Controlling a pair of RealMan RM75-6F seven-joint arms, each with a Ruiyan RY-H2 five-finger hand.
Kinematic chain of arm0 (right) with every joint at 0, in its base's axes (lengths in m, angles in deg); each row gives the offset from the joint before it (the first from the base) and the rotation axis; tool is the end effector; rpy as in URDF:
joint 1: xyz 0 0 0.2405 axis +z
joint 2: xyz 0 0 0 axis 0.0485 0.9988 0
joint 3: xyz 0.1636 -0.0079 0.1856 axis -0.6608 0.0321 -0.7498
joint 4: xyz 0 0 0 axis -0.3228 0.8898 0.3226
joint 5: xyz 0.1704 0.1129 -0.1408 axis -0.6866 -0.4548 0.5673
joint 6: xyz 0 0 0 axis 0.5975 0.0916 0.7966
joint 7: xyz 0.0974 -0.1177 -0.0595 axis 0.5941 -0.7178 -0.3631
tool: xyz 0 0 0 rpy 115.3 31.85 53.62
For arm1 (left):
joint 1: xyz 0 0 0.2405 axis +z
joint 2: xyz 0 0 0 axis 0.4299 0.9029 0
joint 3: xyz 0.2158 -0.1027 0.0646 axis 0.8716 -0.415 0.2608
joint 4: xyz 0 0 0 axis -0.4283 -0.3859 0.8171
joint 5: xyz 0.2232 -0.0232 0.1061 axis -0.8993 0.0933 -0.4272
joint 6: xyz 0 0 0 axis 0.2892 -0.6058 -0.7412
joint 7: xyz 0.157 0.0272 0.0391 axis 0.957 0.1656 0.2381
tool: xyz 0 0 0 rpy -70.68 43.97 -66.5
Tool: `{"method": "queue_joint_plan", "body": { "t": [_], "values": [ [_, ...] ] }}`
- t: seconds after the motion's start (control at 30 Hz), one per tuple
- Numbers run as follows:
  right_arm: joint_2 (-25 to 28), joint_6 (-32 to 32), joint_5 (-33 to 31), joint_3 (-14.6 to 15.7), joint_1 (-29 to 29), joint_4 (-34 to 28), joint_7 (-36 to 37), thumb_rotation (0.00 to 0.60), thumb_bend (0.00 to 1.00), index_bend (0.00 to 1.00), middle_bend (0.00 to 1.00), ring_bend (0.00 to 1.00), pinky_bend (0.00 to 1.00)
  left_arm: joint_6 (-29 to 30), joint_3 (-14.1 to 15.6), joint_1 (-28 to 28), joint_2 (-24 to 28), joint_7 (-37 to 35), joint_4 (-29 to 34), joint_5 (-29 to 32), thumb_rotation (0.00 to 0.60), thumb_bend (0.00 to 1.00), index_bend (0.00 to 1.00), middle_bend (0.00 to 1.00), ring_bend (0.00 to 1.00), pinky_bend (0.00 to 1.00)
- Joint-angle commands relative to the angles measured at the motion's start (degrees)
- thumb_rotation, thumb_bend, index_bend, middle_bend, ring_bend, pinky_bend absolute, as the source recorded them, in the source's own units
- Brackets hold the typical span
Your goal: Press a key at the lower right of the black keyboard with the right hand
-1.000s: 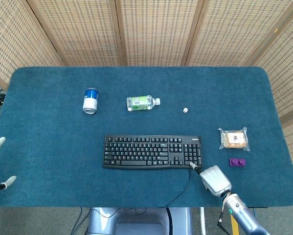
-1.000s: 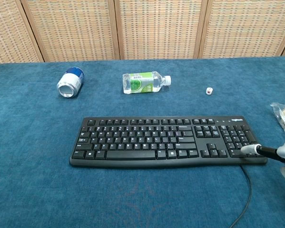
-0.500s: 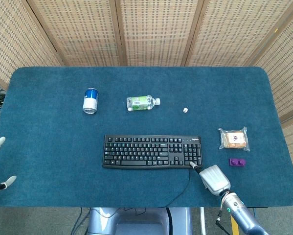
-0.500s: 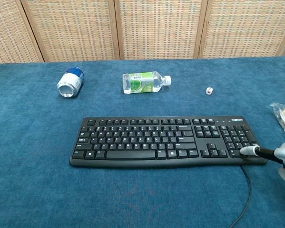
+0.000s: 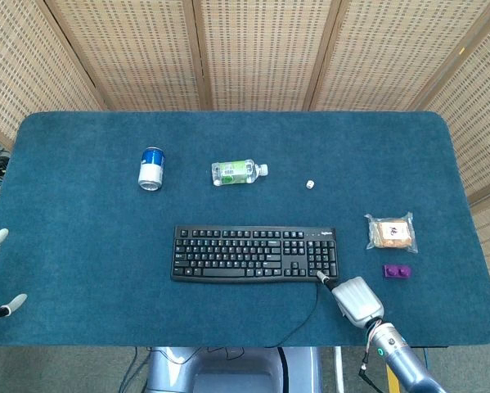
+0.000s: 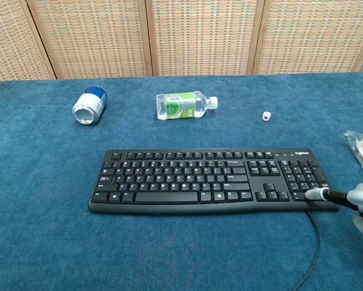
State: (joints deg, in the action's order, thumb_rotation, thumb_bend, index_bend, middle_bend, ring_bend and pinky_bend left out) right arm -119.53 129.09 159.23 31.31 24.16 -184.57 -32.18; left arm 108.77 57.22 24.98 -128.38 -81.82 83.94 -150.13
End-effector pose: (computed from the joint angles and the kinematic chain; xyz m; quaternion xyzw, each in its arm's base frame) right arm -0.2459 -0.2246 -0.0479 0.8256 -0.3194 0.1974 0.4212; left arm -0.2885 0.1690 0.1587 -0.5980 -0.3708 -0.3818 0.5993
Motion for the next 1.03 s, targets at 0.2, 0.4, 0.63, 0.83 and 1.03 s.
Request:
{"method": "queue_joint_plan", "body": {
  "t": [0.2,0.4,0.63,0.83,1.03],
  "values": [
    [4.51,10.16,10.99,-0.85,-1.39,-5.44,9.74,0.6,1.0,0.1,0.93,0.96,1.0,-0.07,-0.06,-0.03,0.11,-0.24,0.02,0.13,0.6,0.0,0.0,0.0,0.0,0.0],
    [8.78,24.79,20.77,-2.61,-4.44,-6.24,22.16,0.6,0.91,0.11,0.84,0.9,1.0,-0.16,0.05,-0.03,0.12,-0.15,-0.03,0.0,0.6,0.0,0.0,0.0,0.0,0.0],
    [10.22,38.22,21.46,-3.81,-9.97,-0.24,36.11,0.6,0.15,0.08,0.17,0.1,0.25,-0.73,0.1,-0.34,-0.51,0.81,-0.3,-0.07,0.6,0.0,0.0,0.0,0.0,0.0],
    [11.2,40.42,18.72,-2.08,-13.95,2.41,39.5,0.6,0.0,0.0,0.0,0.0,0.0,-0.44,0.1,-0.48,-2.4,2.44,-1.75,-0.85,0.6,0.0,0.0,0.0,0.0,0.0],
    [11.25,41.09,17.14,-1.38,-16.15,3.65,40.7,0.6,0.0,0.0,0.0,0.0,0.0,0.06,0.14,-0.25,-3.41,2.7,-2.93,-1.01,0.6,0.0,0.0,0.0,0.0,0.0]
  ]
}}
